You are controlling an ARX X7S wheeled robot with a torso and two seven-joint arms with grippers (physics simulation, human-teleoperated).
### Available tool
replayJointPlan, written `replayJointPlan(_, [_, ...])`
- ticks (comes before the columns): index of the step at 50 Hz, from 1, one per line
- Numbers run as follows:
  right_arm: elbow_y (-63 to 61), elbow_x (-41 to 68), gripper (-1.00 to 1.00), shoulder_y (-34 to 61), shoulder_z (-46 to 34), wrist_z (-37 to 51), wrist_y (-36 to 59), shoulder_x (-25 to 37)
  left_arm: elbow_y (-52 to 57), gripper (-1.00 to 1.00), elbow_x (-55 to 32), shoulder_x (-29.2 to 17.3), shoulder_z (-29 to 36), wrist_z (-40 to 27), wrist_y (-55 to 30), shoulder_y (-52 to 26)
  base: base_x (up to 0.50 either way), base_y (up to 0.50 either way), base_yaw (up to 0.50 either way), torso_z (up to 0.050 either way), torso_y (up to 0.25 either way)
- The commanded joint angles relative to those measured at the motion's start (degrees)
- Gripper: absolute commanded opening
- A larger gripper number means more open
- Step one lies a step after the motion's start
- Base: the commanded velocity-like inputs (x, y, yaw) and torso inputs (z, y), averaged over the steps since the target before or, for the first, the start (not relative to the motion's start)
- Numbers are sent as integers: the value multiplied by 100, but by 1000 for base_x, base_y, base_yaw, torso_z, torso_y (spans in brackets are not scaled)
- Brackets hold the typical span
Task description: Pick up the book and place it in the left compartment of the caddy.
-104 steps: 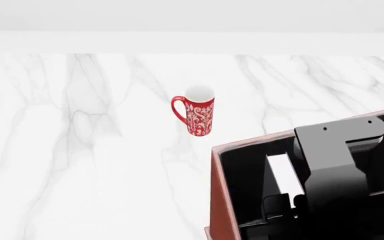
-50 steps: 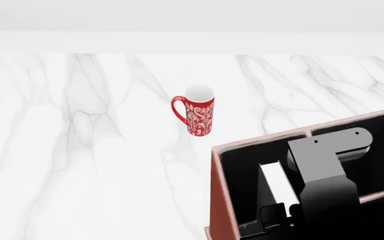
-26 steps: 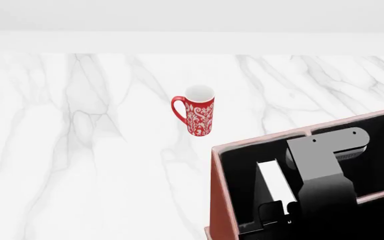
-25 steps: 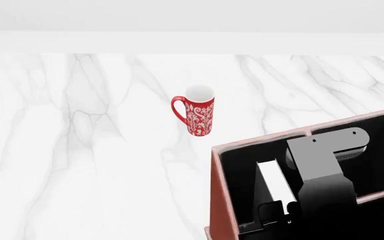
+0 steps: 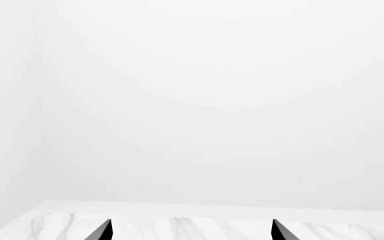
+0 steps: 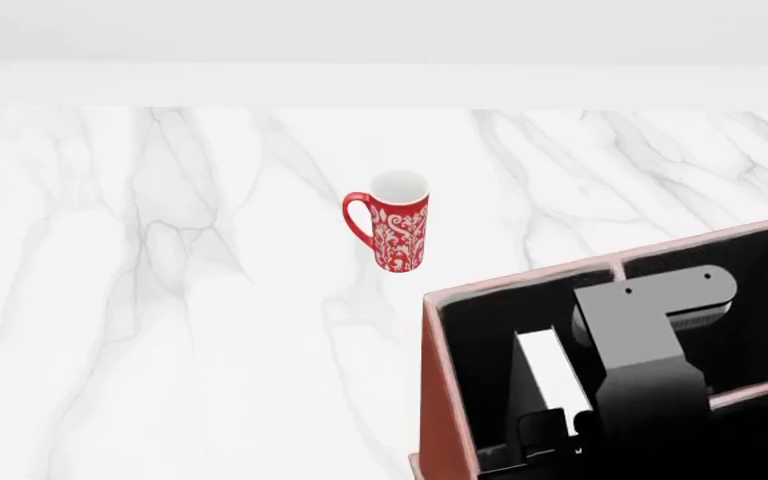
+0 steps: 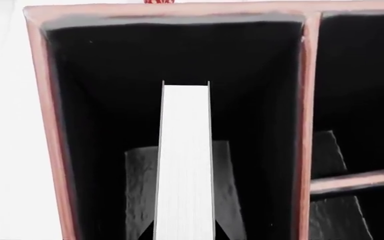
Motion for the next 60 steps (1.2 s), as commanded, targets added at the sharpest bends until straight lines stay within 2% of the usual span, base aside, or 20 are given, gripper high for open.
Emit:
replayJointPlan(1, [0, -304, -100, 72, 104, -96, 35, 3, 3, 100, 5, -9, 15, 1, 16, 0, 0, 0, 0, 0, 0])
replayJointPlan(60, [131, -521, -100, -103, -44, -223, -61, -81, 29, 100, 2, -70, 38, -8, 113, 43, 0, 0, 0, 0, 1])
